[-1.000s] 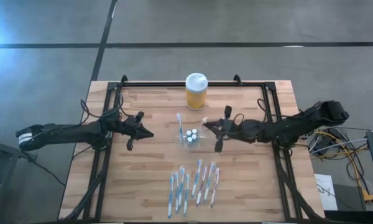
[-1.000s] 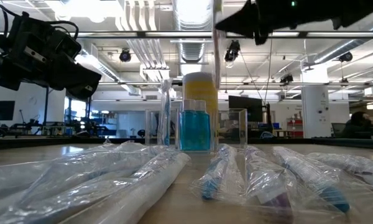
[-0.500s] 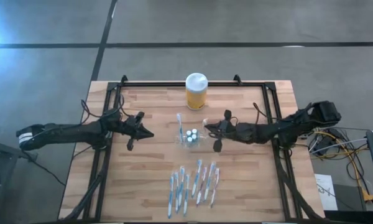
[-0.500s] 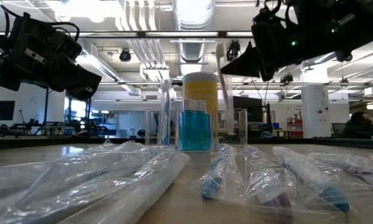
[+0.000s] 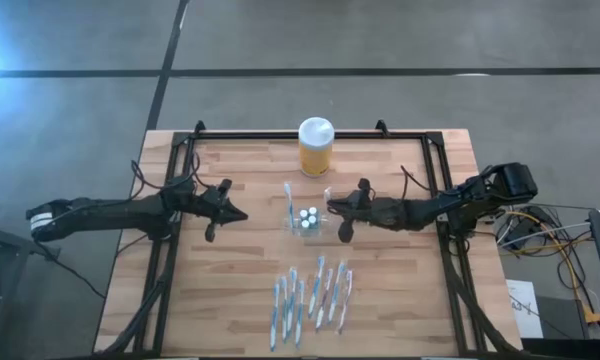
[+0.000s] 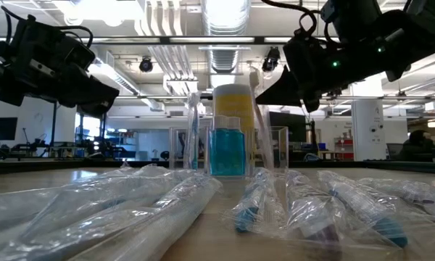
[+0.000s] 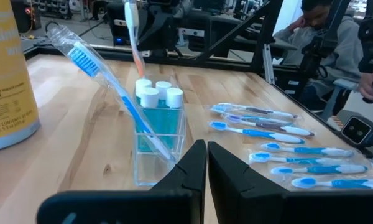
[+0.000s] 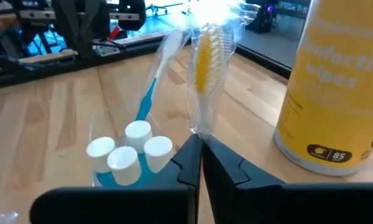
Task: Pick & Place toothbrushing station
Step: Put the orange toothbrush into the transparent organizer, then put the blue toothbrush into the transparent organizer
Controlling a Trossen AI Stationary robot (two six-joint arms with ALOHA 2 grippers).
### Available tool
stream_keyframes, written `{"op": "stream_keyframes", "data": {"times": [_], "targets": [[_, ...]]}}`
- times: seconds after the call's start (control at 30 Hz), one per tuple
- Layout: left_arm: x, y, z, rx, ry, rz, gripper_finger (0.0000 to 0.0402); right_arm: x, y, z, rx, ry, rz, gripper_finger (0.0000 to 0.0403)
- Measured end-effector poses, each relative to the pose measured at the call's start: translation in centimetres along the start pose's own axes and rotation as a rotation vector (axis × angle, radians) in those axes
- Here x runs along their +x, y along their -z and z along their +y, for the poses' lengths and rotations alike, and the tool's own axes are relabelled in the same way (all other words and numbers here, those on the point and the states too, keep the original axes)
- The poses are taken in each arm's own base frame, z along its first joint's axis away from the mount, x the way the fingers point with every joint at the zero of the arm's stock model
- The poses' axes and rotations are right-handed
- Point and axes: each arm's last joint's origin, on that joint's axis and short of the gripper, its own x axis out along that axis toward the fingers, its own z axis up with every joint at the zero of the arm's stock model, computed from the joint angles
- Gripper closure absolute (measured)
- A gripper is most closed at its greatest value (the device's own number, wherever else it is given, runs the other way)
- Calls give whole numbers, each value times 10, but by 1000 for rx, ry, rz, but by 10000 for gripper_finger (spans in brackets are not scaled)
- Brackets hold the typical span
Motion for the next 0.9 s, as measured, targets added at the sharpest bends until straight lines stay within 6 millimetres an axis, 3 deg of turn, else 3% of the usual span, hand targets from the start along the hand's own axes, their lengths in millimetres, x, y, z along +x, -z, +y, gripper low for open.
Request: {"op": "stream_keyframes", "data": {"times": [0.5, 0.77, 0.9], "targets": [[0, 0, 0, 84, 7, 0, 383, -3, 0, -2, -34, 3, 35, 246], [0, 0, 0, -109, -8, 0, 383, -27, -37, -2, -127, -40, -131, 238], [3, 2, -5, -205, 45, 23, 388, -47, -58, -3, -165, -204, -206, 265]]}}
